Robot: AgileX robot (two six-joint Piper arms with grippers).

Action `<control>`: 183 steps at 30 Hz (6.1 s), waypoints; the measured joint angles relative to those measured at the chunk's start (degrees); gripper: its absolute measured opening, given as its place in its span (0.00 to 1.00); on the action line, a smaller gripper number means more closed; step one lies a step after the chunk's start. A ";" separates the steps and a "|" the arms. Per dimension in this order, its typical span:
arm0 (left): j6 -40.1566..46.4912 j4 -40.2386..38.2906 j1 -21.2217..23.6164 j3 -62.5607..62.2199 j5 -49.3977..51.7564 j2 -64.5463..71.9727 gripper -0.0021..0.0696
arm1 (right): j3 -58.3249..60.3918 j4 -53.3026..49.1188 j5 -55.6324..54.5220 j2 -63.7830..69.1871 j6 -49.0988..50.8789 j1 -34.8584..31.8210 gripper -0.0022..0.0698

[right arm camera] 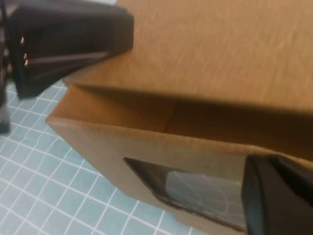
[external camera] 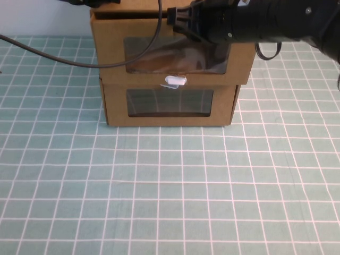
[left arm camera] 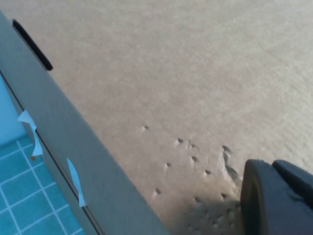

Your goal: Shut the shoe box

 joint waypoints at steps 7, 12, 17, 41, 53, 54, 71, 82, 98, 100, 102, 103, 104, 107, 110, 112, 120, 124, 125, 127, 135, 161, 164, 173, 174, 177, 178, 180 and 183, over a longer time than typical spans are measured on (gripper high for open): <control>0.00 0.00 0.00 0.00 0.00 0.00 0.02 | -3.09 -0.34 4.25 1.67 -0.23 -0.14 0.01; 0.00 0.00 0.00 0.00 0.00 0.00 0.02 | -3.14 -0.59 5.94 1.80 -0.23 -0.52 0.01; 0.00 0.00 0.00 0.00 0.00 0.00 0.02 | -3.23 -0.58 4.11 2.67 -0.23 -0.52 0.01; 0.00 0.37 0.00 0.00 0.78 -0.89 0.02 | -8.33 3.14 8.35 7.23 -3.32 -1.67 0.01; 0.00 1.35 0.00 2.11 3.34 -9.51 0.02 | -8.35 -1.94 27.67 -6.33 -1.39 -1.77 0.01; 0.00 1.47 0.00 3.40 2.85 -11.21 0.02 | -8.22 -3.54 29.46 -8.12 -0.72 -1.77 0.01; 7.53 -2.23 -0.43 60.33 -20.26 -61.73 0.02 | 39.54 -12.93 26.69 -61.81 4.64 -1.77 0.01; 7.58 -4.78 -0.43 86.47 -25.37 -89.41 0.02 | 60.02 -11.66 20.40 -86.08 7.45 -1.77 0.01; 7.63 -8.30 -0.43 109.86 -35.98 -96.65 0.02 | 87.02 -7.11 -9.14 -89.13 4.96 -1.77 0.01; 7.63 -8.27 -0.43 110.24 -35.87 -96.65 0.02 | 88.25 -7.02 -9.55 -89.13 4.96 -1.77 0.01; 7.63 -8.27 -0.43 110.24 -35.35 -96.65 0.02 | 89.21 -6.89 -9.66 -89.13 4.96 -1.77 0.01; 7.63 -8.27 -0.43 110.24 -35.26 -96.65 0.02 | 89.34 -6.89 -9.66 -89.13 4.96 -1.77 0.01; 7.63 -8.27 -0.43 110.26 -35.20 -96.65 0.02 | 89.34 -6.89 -9.66 -89.13 4.96 -1.77 0.01; 7.63 -8.27 -0.43 110.26 -35.11 -96.65 0.02 | 89.34 -6.78 -9.66 -89.13 4.96 -1.81 0.01; 7.63 -8.27 -0.43 110.26 -35.11 -96.65 0.02 | 89.34 -6.16 -9.66 -89.13 4.96 -1.90 0.01; 7.63 -8.17 -0.43 110.26 -35.11 -96.65 0.02 | 89.34 -5.79 -9.66 -89.13 4.96 -1.90 0.01; 7.63 -8.17 -0.43 110.26 -35.11 -96.65 0.02 | 89.34 -9.97 -10.49 -89.13 4.46 -1.90 0.01; 7.63 -8.17 -0.43 110.26 -35.11 -96.65 0.02 | 89.34 -18.46 -11.59 -90.51 3.66 -7.03 0.01; 7.63 -8.17 -0.43 110.26 -35.11 -96.65 0.02 | 89.34 -19.09 -11.69 -90.69 3.66 -8.97 0.01; 7.63 -8.17 -0.43 110.26 -35.11 -96.65 0.02 | 89.34 -19.87 -11.55 -91.21 3.48 -14.05 0.01; 7.63 -8.17 -0.43 110.26 -35.11 -96.65 0.02 | 95.05 -20.60 -14.26 -99.08 3.26 -27.45 0.01; 7.63 -8.17 -0.43 110.26 -35.11 -96.65 0.02 | 97.31 -20.39 -4.97 -101.89 3.26 -29.21 0.01; 7.63 -8.17 -0.43 110.36 -35.11 -96.65 0.02 | 97.31 -20.39 -4.97 -101.89 3.26 -29.21 0.01; 7.63 -8.17 -0.43 110.36 -35.56 -96.77 0.02 | 97.31 -20.39 -4.97 -101.89 3.26 -29.21 0.01; 7.11 -8.17 -0.43 110.36 -36.30 -96.85 0.02 | 97.31 -20.39 -4.97 -101.89 3.26 -29.21 0.01; 1.10 -4.85 -0.43 110.36 -40.53 -97.12 0.02 | 97.31 -20.39 -4.97 -101.89 3.26 -29.21 0.01; -3.02 -0.96 -0.13 110.36 -42.13 -97.54 0.02 | 97.31 -20.39 -4.97 -101.89 3.26 -29.21 0.01; -12.33 8.82 1.22 110.36 -43.87 -99.00 0.02 | 97.31 -20.39 -4.97 -101.89 3.26 -29.21 0.01; -28.06 22.93 4.33 110.36 -43.87 -103.49 0.02 | 97.31 -20.39 -4.97 -101.89 3.26 -29.21 0.01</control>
